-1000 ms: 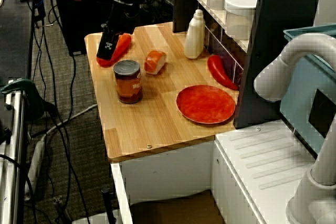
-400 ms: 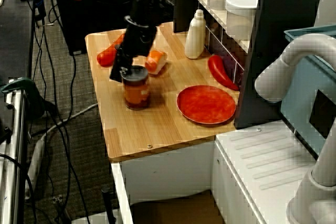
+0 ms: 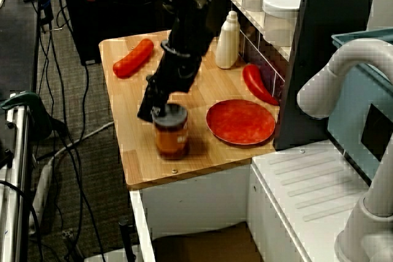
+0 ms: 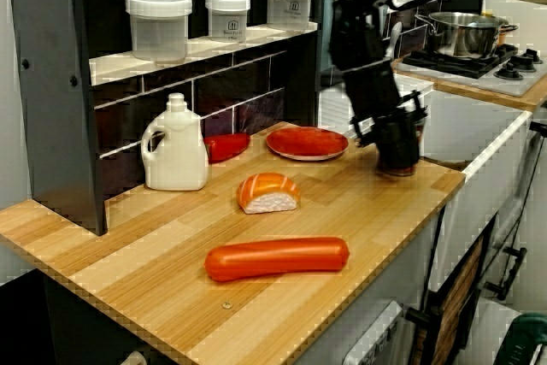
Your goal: Push into sink
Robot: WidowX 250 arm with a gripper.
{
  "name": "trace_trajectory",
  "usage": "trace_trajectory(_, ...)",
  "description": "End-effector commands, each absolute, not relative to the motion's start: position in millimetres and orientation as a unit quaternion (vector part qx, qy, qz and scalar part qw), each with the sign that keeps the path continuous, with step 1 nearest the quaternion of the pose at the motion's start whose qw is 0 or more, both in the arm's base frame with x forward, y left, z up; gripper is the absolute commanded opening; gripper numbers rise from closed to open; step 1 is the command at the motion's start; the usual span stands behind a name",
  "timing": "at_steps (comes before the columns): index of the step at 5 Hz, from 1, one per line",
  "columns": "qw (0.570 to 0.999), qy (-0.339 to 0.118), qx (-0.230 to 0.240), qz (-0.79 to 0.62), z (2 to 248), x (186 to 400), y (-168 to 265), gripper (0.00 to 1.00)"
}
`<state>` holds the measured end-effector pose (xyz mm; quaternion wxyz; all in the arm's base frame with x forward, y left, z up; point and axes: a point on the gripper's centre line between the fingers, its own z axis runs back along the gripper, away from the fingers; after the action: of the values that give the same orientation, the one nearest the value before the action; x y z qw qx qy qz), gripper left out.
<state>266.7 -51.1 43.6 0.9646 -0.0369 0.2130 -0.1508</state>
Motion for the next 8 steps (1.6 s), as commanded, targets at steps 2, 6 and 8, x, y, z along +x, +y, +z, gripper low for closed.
trace_trajectory(2,0.952,0.237,-0.063,-0.185,71,252,-95,0.0)
trace_trajectory(6,0.955,0.227,-0.065,-0.179,78,251,-97,0.0)
trace_trajectory(8,0.968,0.198,-0.03,-0.15,76,246,-90,1.0)
